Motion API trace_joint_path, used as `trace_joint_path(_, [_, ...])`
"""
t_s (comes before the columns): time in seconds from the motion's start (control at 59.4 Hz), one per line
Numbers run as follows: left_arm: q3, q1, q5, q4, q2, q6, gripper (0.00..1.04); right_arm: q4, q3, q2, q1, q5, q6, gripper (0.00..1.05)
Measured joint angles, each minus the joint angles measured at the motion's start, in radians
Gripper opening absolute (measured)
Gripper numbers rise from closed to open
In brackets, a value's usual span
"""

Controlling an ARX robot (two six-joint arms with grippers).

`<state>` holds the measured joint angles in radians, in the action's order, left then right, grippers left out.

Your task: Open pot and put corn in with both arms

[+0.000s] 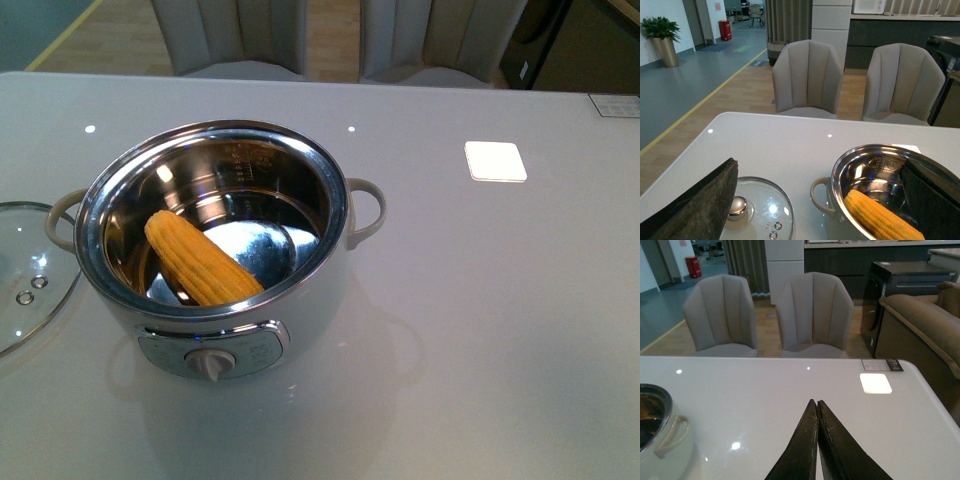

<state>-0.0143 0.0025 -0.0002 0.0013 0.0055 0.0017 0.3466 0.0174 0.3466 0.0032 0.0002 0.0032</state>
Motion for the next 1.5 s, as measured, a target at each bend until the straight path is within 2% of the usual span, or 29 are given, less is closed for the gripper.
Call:
trace_joint_path(0.556, [0.0, 0.0, 0.0, 0.0, 0.0, 0.0, 0.98, -0.172, 0.0, -0.172, 0.0, 0.0, 0.0, 0.02])
trace_joint_path(0.657, [0.0, 0.0, 0.0, 0.0, 0.0, 0.0, 0.98, -0.333, 0.0, -0.308, 0.0, 0.002, 0.0, 0.02])
trace_joint_path(0.926, [0.0, 0.0, 0.0, 0.0, 0.0, 0.0, 0.98, -0.345, 0.0, -0.34, 0.0, 0.002, -0.001, 0.03])
trace_joint_path(1.044, [0.0, 0.0, 0.0, 0.0, 0.0, 0.0, 0.98, -0.345, 0.0, -0.34, 0.0, 0.002, 0.0, 0.3])
trace_joint_path(1.179, [0.0, 0.0, 0.0, 0.0, 0.0, 0.0, 0.98, -0.345, 0.0, -0.34, 0.0, 0.002, 0.0, 0.67])
trace_joint_path(1.331, [0.0, 0.0, 0.0, 0.0, 0.0, 0.0, 0.98, -0.345, 0.0, -0.34, 0.0, 0.002, 0.0, 0.94])
trace_joint_path(1.364, [0.0, 0.0, 0.0, 0.0, 0.0, 0.0, 0.98, -0.345, 0.0, -0.34, 0.0, 0.002, 0.0, 0.97])
trace_joint_path(1.499, [0.0, 0.0, 0.0, 0.0, 0.0, 0.0, 0.98, -0.345, 0.0, -0.34, 0.0, 0.002, 0.0, 0.96])
